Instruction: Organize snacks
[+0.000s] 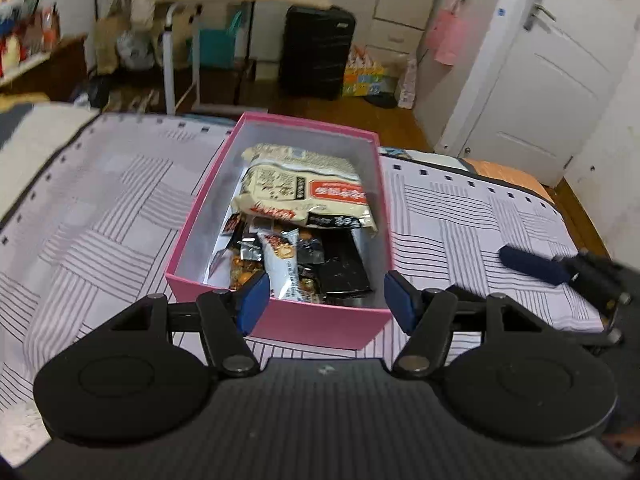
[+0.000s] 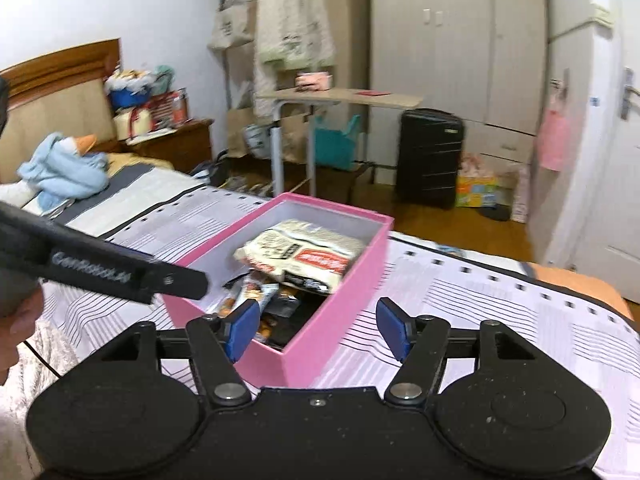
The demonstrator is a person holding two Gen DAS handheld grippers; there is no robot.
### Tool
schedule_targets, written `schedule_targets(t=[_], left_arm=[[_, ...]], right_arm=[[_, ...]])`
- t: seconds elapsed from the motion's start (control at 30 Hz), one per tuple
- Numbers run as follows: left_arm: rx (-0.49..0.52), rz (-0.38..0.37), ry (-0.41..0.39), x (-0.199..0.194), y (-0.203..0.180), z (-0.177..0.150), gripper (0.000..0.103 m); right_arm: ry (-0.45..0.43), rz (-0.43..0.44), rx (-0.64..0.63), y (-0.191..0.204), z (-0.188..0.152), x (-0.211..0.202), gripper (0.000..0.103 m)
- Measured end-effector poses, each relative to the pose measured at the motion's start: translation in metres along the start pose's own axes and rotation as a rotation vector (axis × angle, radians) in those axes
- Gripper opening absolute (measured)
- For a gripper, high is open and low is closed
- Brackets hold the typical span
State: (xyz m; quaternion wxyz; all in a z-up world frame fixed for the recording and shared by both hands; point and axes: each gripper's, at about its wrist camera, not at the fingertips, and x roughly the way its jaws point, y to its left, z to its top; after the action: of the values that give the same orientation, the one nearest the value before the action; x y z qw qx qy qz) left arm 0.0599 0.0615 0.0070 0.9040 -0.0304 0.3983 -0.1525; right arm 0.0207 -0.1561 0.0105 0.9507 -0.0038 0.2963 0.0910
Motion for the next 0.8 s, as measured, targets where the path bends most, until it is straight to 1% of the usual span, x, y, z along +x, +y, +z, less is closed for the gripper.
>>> schedule_targets(t=[0.13,0.23,0.4,0.53,0.57,0.63,0.7,0.8], left_arm=[[0.05,-0.013,-0.041,-0.022,-0.015,-0.007,0.064],[0.069,-0.015,-0.063,-0.032,-0.022,-0.013,0.067],[0.089,0.0,-0.083,-0.04,-0.031,-0.021,0.071],[0.119,0.018,-0.094,-0.041,-0.038,-0.028,0.073],[0.128,0.023,-0.097,-0.041,-0.04,-0.03,0.074],[0.138,0.028,-0.105,-0.042,-0.042,-0.032,0.078],[0.148,0.033,-0.117,-0.043,-0.044,-0.036,0.082],[0.166,0.044,-0.128,-0.042,-0.047,-0.038,0.087]], right_arm=[[0.018,-0.064,0.077,-0.014,-0.008,-0.021,0.072],[0.022,-0.107,0.1,-0.018,-0.014,-0.033,0.074],[0.003,-0.128,0.117,-0.019,-0.02,-0.051,0.078],[0.004,-0.149,0.137,-0.018,-0.024,-0.056,0.086],[0.007,-0.163,0.14,-0.018,-0.024,-0.056,0.089],[0.02,-0.178,0.135,-0.016,-0.027,-0.055,0.092],[0.031,-0.177,0.137,-0.016,-0.029,-0.055,0.092],[0.039,-0.183,0.148,-0.016,-0.03,-0.054,0.092]])
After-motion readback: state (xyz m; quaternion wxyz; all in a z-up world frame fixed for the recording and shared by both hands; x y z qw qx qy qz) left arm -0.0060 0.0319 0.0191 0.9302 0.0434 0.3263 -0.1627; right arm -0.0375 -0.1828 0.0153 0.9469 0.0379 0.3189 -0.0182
